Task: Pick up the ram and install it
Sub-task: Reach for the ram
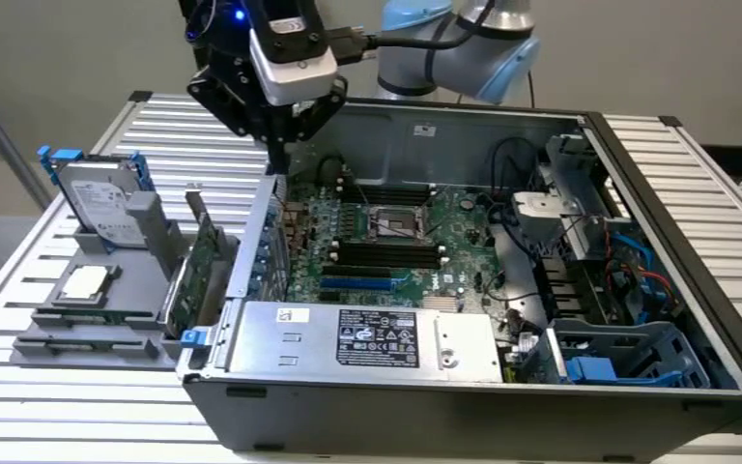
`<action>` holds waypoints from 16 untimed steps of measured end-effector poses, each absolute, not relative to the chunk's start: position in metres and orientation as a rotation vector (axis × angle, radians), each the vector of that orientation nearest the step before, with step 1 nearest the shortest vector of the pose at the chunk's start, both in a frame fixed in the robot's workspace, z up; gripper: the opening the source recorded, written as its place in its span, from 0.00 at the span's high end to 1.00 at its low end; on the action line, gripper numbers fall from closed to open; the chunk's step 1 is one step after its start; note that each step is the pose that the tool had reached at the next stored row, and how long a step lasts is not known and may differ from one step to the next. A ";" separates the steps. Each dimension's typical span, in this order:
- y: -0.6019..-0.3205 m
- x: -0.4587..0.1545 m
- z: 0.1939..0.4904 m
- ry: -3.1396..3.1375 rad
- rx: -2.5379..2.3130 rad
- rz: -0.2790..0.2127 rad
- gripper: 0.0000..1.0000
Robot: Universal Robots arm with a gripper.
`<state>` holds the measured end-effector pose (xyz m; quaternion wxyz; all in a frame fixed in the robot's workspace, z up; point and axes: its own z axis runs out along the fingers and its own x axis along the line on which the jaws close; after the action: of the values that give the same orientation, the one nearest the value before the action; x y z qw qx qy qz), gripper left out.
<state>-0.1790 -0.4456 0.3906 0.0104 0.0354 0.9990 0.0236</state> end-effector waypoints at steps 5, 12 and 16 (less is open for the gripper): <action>-0.450 -0.202 0.389 3.118 0.110 0.071 1.00; -0.455 -0.233 0.386 3.118 0.110 0.067 1.00; -0.458 -0.251 0.384 3.118 0.110 0.063 1.00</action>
<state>-0.2509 -0.4584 0.3845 0.0105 0.0353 0.9991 0.0203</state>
